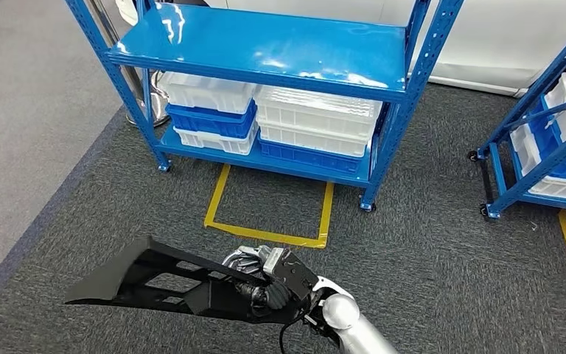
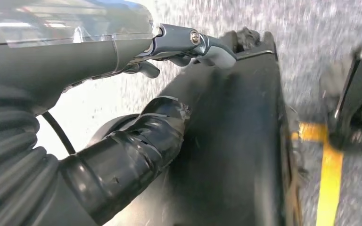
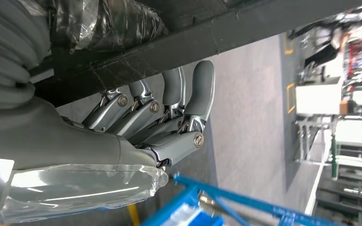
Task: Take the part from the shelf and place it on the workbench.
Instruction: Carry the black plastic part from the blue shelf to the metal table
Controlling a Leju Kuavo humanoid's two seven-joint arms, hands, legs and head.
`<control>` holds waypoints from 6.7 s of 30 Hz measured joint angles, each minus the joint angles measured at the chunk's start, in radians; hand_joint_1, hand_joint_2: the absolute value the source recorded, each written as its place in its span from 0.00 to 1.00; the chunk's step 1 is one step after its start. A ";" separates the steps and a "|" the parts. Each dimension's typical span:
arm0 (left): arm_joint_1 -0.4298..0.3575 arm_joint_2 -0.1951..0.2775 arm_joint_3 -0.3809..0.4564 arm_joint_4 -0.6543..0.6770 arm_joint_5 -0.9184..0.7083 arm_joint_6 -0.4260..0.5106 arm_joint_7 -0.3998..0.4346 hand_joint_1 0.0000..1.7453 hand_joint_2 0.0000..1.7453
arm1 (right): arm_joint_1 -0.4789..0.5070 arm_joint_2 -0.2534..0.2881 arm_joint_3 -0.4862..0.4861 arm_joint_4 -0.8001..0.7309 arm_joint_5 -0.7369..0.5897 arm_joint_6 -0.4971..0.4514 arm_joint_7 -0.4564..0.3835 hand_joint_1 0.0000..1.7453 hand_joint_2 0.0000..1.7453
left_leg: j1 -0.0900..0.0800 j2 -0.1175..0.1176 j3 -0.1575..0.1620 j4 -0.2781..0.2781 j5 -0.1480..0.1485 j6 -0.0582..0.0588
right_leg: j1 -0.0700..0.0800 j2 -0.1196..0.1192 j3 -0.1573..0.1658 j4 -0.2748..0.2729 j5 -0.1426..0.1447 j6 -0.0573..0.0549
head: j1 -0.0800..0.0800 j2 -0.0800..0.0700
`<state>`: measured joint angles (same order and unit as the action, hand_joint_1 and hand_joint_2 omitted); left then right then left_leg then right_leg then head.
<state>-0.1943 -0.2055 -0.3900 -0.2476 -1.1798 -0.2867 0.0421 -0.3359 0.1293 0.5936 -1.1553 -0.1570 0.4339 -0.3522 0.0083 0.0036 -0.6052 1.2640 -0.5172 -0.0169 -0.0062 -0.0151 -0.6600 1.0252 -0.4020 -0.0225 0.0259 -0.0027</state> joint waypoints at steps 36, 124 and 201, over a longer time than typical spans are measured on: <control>-0.056 0.005 -0.098 0.000 -0.046 -0.084 -0.073 0.00 1.00 | 0.029 -0.014 -0.046 -0.057 -0.018 0.025 -0.096 1.00 1.00 | -0.011 0.015 0.066 -0.236 0.032 0.023 | 0.010 -0.001 0.090 -0.004 -0.076 -0.004 | 0.001 0.000; -0.067 -0.066 0.130 0.000 0.237 0.188 0.094 0.00 1.00 | -0.094 0.084 -0.004 0.056 0.003 0.103 -0.136 1.00 1.00 | 0.011 -0.006 -0.128 -0.021 0.010 -0.007 | -0.006 -0.030 0.070 -0.002 -0.065 -0.009 | -0.013 0.000; 0.075 0.302 0.144 0.036 0.211 0.193 -0.293 0.00 1.00 | -0.016 -0.058 0.045 -0.108 -0.051 0.091 -0.160 1.00 1.00 | 0.006 -0.067 -0.004 -0.263 0.105 0.041 | -0.008 0.019 -0.008 0.214 -0.158 0.022 | -0.029 0.000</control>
<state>-0.1196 0.0963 -0.2463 -0.2111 -0.9687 -0.0932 -0.2510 -0.3516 0.0716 0.6382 -1.2632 -0.2077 0.5253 -0.5119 0.0147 -0.0636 -0.6092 1.0009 -0.4124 0.0238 -0.0146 0.0043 -0.6682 1.2395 -0.5597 -0.0006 -0.0026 -0.0027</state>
